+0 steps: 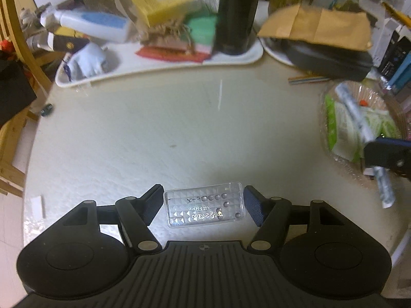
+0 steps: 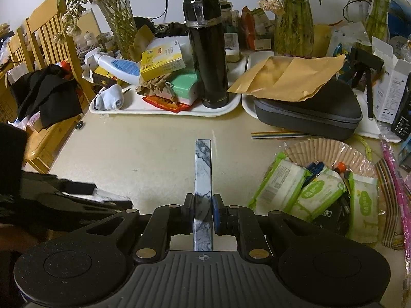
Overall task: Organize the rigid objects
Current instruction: 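Carry clear case with left tool while right tool carries strip to box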
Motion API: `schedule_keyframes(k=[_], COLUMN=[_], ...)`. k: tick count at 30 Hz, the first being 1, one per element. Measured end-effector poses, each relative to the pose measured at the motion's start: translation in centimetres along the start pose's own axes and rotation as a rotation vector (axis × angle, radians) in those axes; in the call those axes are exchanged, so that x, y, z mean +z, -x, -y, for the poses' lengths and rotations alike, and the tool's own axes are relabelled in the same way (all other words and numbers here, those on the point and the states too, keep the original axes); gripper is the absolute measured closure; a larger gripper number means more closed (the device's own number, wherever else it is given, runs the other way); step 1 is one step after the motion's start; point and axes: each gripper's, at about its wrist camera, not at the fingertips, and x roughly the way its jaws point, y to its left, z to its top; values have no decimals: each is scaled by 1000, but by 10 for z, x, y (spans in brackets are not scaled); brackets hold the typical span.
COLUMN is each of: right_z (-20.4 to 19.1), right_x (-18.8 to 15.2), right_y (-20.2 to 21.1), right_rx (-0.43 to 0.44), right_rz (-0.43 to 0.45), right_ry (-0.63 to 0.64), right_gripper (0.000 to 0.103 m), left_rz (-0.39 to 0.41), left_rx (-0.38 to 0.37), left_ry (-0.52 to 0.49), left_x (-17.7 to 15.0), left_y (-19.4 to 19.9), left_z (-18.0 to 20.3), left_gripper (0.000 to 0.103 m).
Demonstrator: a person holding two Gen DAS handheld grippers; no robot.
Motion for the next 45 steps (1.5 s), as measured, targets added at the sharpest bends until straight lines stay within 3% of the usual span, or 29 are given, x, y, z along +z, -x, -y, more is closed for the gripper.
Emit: schedule_keyframes(k=[12,23,45], right_z=[-14,-30,-64], right_x=[-13,-32,-71], right_y=[5,15,34], right_rx=[2,23,72], right_rz=[-14,-27,-48], right_ry=[3,6,38], right_gripper=[86,86,86], left_rz=[97,140,76], left_rx=[-56,-110,-188], left_ry=[-38,-70,-120], left_x=[-14,-38,-104], left_y=[42,74,85], left_z=[-11,-18,-21], left_gripper=[35,35,35])
